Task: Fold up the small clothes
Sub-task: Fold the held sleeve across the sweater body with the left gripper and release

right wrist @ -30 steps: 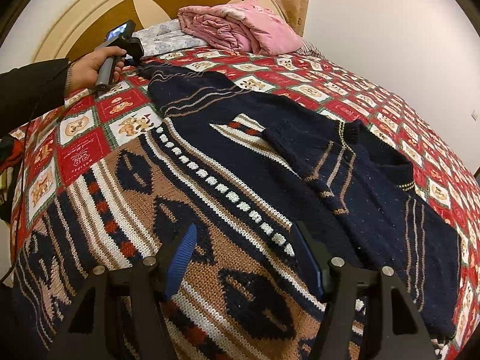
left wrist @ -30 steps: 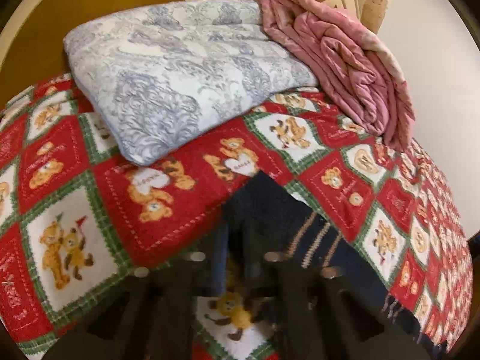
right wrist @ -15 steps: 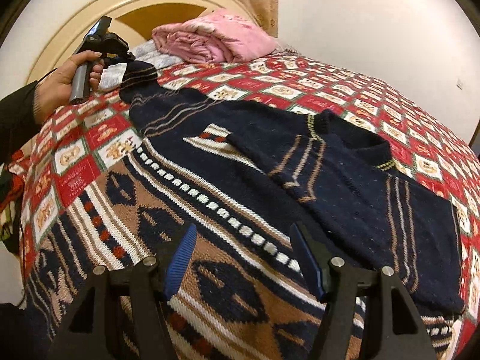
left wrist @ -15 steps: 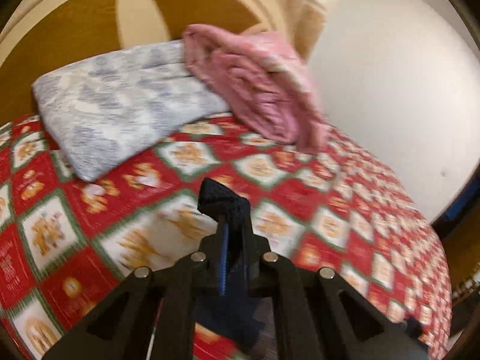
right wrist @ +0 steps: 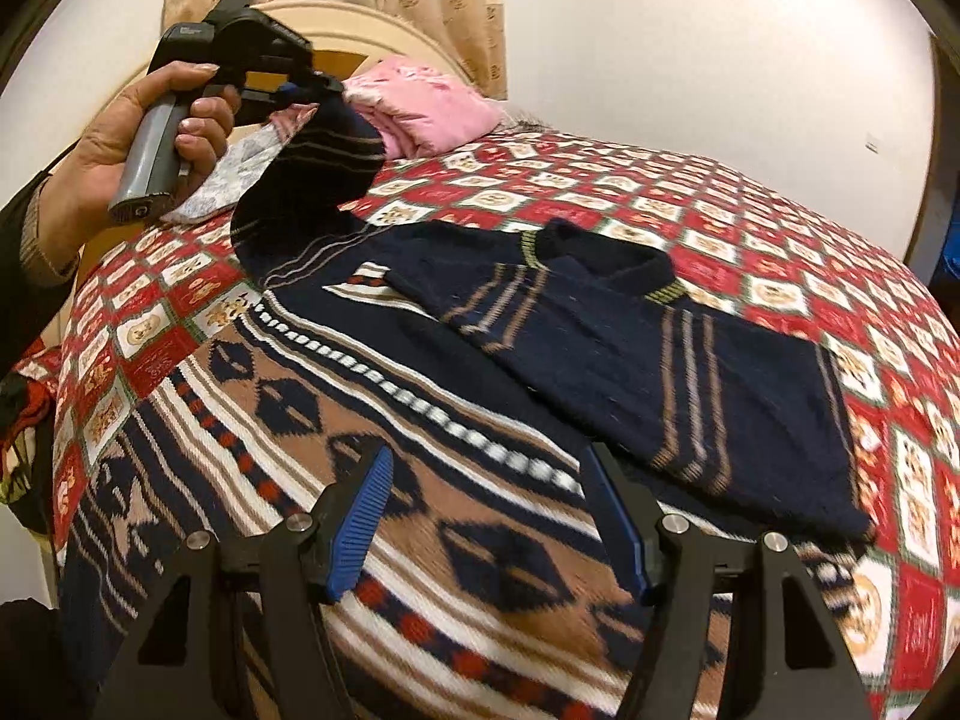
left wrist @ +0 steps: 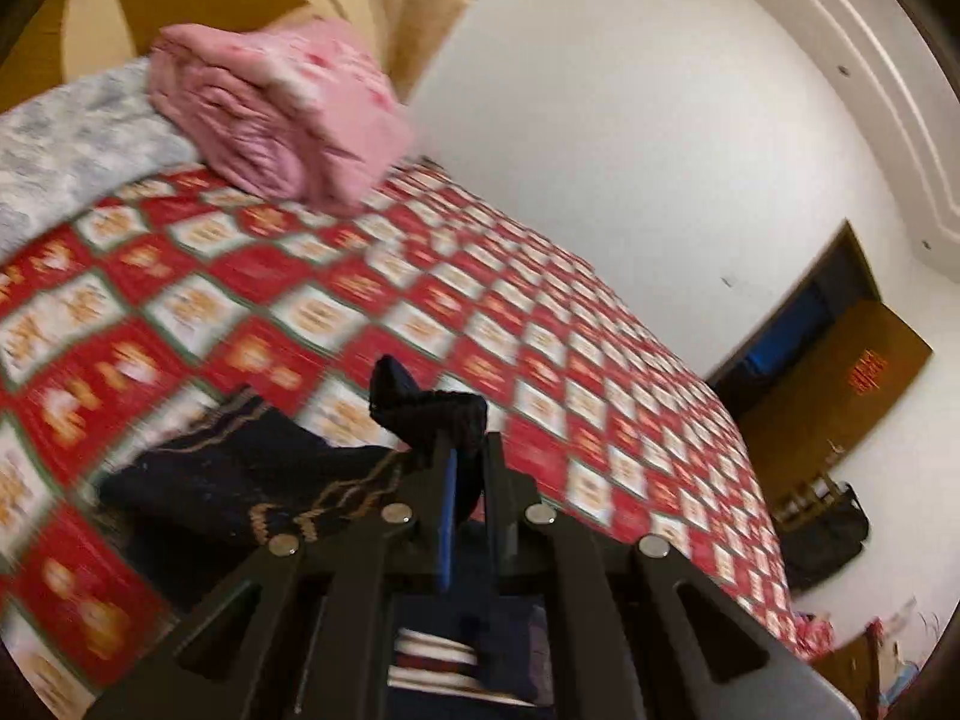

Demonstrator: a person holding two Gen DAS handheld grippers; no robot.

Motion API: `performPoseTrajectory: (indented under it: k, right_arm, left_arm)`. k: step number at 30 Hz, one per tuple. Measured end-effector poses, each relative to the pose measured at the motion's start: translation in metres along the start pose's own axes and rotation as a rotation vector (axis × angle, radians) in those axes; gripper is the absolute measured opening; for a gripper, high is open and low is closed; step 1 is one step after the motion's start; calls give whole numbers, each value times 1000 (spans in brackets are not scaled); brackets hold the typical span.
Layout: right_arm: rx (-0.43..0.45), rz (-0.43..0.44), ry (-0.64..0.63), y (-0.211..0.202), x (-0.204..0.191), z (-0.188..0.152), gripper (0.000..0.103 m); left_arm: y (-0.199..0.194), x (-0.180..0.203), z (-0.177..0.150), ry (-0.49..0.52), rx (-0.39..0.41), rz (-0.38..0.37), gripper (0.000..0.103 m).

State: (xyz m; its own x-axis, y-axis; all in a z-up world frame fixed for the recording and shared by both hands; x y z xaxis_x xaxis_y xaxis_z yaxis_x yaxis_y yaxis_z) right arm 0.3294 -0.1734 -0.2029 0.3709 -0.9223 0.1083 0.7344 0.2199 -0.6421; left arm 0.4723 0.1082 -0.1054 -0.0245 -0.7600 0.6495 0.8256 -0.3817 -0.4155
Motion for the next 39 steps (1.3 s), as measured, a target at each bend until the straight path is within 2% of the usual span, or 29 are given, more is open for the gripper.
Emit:
performPoseTrajectory:
  k: [7, 13, 19, 22, 23, 24, 25, 26, 27, 28, 29, 32, 34, 36, 37, 39]
  right_arm:
    - [-8, -23, 89, -12, 39, -21, 66]
    - [-33, -44, 157, -16, 67, -36, 66]
    - [-62, -44, 224, -14, 82, -41, 66]
    - [-83, -33, 258, -9, 88, -40, 66]
    - [-91, -32, 271, -7, 89, -39, 66]
    - [-95, -27, 282, -5, 90, -38, 66]
    - [-100, -16, 298, -3, 90, -35, 66]
    - [-105, 1, 316, 0, 90, -31, 66]
    - [-108, 17, 331, 2, 89, -28, 66]
    - [-108, 34, 349, 6, 87, -21, 66]
    - [-108, 51, 365, 9, 86, -16, 66]
    - [-121, 132, 440, 25, 81, 3, 66]
    - [-141, 216, 523, 40, 78, 17, 66]
    - [-161, 255, 569, 54, 74, 29, 65]
    - [-172, 264, 584, 65, 73, 35, 63]
    - [-203, 275, 612, 83, 70, 42, 56]
  left_arm:
    - [46, 69, -61, 22, -108, -95, 8]
    - [78, 101, -113, 85, -187, -102, 8]
    - [98, 128, -155, 243, -258, -82, 11]
    - [90, 133, -163, 328, -299, -96, 26]
    - [82, 134, -163, 369, -306, -112, 37]
    - [75, 133, -161, 398, -301, -125, 49]
    - [63, 132, -160, 438, -279, -127, 55]
    - [52, 127, -156, 469, -255, -118, 68]
    - [45, 123, -154, 489, -237, -115, 75]
    - [35, 117, -149, 510, -216, -115, 77]
    - [26, 109, -144, 534, -194, -100, 79]
    - [7, 73, -127, 604, -119, 21, 81]
    - [-1, 36, -114, 635, -81, 155, 81]
    - [-6, 2, -103, 600, -73, 238, 81]
    - [-9, -25, -93, 557, -68, 300, 81]
    - [-16, -60, -83, 497, -65, 371, 81]
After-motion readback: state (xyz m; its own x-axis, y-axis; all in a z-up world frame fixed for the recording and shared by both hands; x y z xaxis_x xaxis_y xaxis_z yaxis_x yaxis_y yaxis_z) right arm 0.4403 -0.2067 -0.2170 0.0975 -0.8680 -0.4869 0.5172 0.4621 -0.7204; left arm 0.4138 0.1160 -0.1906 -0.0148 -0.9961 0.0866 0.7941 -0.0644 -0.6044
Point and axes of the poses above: each gripper's, at about its wrist camera, not at the fingertips, and y roughly the way its jaws point, x to its right, z to its top, the point moved 5 cm from there along y, roughly the way its jaws point, and after that the axes turned 9 degrees about -z, right-handed, at the moved point
